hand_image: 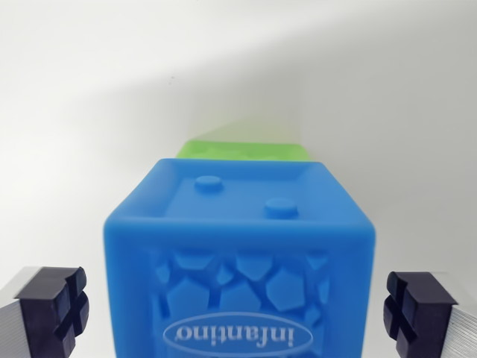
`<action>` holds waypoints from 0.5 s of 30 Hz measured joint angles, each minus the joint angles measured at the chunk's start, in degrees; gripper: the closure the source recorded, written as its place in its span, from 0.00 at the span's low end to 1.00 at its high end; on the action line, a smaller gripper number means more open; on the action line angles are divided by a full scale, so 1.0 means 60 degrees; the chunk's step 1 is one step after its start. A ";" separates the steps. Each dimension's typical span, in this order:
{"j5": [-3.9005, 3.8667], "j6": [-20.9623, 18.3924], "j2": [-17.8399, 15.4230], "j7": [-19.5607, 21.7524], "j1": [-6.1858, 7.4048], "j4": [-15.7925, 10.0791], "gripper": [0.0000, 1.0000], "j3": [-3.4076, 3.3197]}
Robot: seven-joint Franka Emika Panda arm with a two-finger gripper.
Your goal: Stack cube
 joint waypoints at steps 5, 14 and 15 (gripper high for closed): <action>-0.0071 -0.0229 -0.0260 0.0043 0.0037 -0.0025 0.00 -0.0054; -0.0245 -0.0733 -0.0823 0.0155 0.0120 -0.0072 0.00 -0.0166; -0.0268 -0.0800 -0.0900 0.0171 0.0131 -0.0073 0.00 -0.0181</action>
